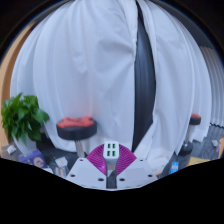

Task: Unplug charger

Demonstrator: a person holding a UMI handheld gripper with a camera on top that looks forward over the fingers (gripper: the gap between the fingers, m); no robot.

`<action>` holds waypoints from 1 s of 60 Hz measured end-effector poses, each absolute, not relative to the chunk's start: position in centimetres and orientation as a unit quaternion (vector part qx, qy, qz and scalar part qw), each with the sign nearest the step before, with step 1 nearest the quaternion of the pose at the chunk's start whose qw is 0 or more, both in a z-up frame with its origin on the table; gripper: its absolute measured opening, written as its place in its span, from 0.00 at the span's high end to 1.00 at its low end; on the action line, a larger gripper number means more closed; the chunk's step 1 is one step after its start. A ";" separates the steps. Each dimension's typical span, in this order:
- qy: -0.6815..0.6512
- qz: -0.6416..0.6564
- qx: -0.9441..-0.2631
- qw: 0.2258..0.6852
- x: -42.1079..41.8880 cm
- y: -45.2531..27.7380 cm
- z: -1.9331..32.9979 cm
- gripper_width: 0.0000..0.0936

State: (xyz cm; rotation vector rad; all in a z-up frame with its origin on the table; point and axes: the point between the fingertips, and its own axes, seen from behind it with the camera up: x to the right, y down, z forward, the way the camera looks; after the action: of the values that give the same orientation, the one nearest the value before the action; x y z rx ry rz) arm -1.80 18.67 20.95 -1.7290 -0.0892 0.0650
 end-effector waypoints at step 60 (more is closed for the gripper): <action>0.038 -0.084 -0.856 0.508 20.2 6.5 11.2 0.09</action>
State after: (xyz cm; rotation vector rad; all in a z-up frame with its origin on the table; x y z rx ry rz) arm 20.24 6.54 11.20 -2.0631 0.0917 -0.2015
